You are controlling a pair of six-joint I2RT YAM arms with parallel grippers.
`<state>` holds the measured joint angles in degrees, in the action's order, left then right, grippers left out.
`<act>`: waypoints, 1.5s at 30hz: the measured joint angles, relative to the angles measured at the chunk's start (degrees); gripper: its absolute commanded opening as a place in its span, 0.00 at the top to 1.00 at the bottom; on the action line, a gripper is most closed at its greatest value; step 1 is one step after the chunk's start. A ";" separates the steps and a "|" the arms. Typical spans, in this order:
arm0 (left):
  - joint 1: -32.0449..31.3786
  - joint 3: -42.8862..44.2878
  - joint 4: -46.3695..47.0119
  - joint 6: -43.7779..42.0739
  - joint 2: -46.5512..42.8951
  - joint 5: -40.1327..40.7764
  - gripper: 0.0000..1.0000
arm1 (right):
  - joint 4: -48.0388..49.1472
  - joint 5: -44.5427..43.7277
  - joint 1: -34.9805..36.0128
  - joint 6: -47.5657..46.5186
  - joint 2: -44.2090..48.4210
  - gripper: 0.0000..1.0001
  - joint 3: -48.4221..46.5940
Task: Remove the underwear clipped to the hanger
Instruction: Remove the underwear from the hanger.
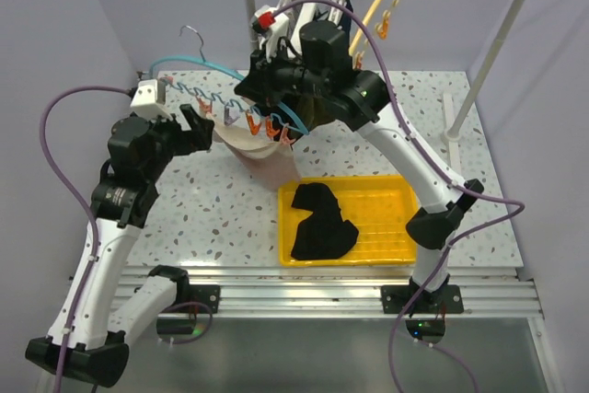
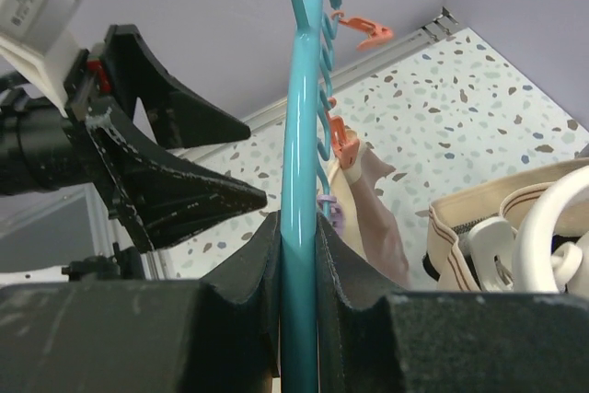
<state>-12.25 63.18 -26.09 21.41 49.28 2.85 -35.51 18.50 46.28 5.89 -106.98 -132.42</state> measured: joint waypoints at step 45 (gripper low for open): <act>-1.55 -12.39 29.00 -11.98 8.02 6.99 0.47 | 5.16 3.54 -0.66 16.79 -2.51 1.00 1.68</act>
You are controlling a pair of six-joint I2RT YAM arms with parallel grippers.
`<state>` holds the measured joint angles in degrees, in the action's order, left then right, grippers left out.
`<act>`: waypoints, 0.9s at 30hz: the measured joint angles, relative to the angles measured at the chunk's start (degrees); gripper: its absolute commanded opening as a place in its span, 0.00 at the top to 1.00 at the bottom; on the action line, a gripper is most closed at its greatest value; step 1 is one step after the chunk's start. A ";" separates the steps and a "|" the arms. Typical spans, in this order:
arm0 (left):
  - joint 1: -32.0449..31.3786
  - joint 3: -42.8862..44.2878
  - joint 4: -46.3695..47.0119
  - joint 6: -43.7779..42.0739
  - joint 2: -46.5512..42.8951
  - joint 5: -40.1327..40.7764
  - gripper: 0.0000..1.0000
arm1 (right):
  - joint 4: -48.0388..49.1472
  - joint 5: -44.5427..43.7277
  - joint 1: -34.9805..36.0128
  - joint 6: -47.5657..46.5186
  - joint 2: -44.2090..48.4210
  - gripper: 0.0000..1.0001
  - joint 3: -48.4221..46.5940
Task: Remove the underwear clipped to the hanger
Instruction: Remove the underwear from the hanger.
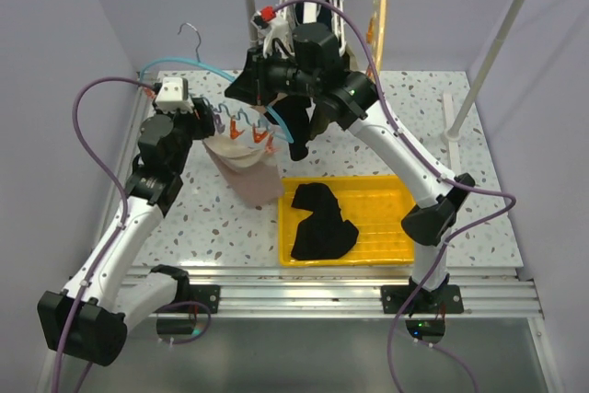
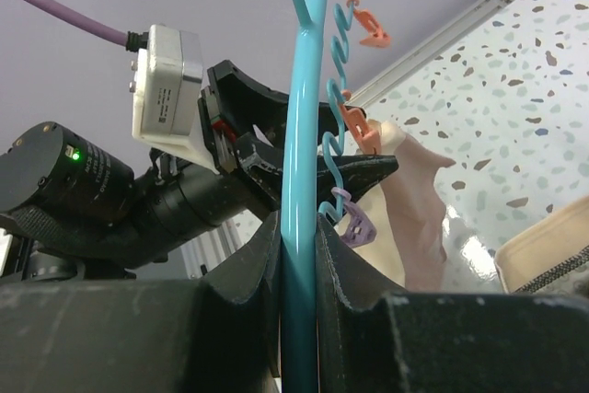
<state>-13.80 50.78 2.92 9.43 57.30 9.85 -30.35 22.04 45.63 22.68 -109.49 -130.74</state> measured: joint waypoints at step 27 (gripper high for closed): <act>-0.22 -0.11 -11.04 4.22 -17.38 -0.57 0.02 | 1.64 -0.02 -0.26 -0.90 0.02 1.00 0.39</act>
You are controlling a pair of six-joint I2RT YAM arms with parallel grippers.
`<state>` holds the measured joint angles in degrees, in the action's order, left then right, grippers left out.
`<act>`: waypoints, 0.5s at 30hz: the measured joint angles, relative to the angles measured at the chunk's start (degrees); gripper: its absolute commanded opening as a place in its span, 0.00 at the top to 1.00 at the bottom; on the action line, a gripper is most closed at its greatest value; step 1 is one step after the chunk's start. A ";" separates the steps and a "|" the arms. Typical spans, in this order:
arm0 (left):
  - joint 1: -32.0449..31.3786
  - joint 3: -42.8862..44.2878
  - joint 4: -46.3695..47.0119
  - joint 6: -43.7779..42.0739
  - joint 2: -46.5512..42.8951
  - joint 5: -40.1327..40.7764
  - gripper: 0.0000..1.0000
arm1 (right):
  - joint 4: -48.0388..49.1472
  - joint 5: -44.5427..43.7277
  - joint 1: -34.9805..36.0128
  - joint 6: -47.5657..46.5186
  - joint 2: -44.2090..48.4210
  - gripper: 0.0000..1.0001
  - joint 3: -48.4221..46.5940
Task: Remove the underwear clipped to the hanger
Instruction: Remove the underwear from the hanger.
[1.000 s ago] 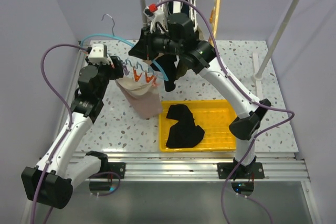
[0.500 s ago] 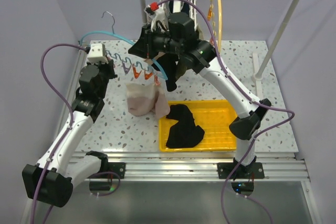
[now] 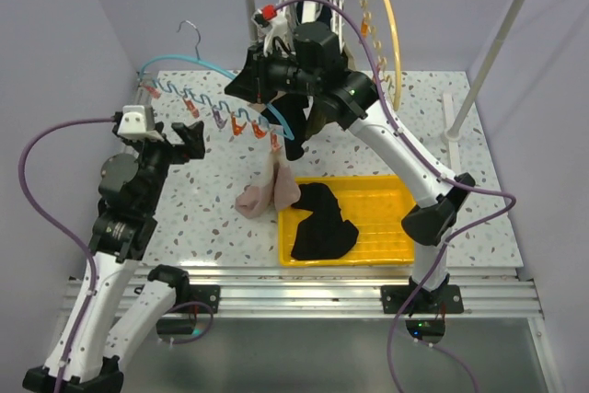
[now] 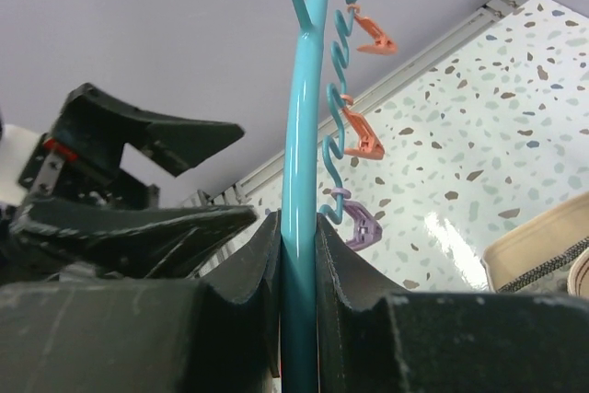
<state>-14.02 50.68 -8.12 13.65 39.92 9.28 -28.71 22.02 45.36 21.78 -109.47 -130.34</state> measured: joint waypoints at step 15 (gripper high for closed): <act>0.04 -21.35 16.81 2.49 -13.75 -43.98 0.05 | -0.22 -1.44 2.80 -0.92 -3.78 1.00 -1.11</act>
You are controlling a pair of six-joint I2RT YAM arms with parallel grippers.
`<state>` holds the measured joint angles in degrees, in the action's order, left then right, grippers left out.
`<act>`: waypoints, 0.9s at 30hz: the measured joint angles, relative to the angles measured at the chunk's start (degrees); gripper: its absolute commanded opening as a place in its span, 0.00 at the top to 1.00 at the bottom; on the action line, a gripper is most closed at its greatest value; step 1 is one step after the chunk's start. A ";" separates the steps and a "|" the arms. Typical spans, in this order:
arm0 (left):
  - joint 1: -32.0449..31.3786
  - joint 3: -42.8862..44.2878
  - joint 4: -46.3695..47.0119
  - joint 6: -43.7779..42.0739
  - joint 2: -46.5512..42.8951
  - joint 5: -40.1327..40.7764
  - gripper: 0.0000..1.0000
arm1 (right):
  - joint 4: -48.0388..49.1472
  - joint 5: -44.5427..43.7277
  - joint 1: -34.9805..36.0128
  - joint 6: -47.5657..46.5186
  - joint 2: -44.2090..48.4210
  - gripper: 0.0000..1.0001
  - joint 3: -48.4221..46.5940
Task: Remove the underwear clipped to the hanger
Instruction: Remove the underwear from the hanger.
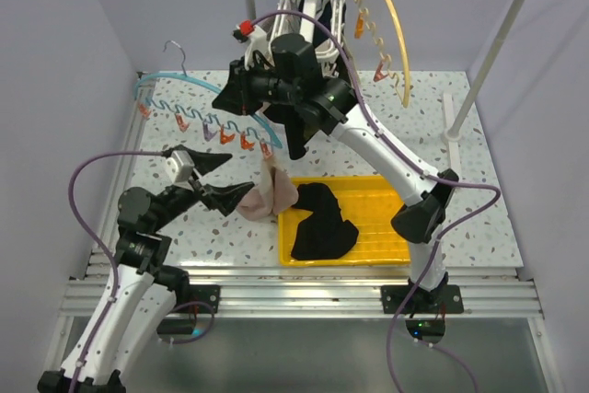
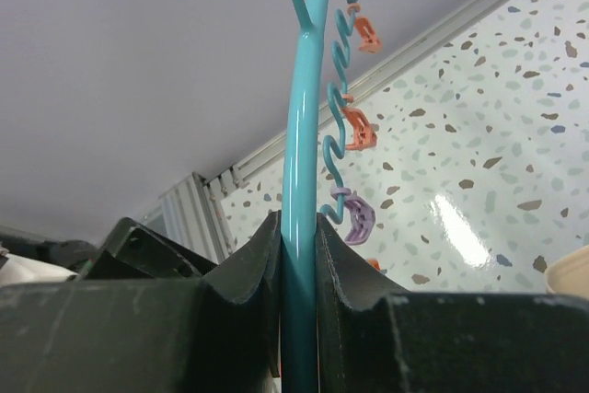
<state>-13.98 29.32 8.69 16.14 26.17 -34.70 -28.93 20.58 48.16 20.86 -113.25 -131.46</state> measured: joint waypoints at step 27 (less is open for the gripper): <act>-8.09 -0.48 18.53 -3.04 20.06 -1.90 0.10 | -0.11 -0.59 2.56 -2.03 -0.15 1.00 -0.09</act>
<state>-22.06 28.84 27.22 13.10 46.24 -36.60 -29.04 19.99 50.72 18.83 -113.40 -131.55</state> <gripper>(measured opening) 0.915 0.168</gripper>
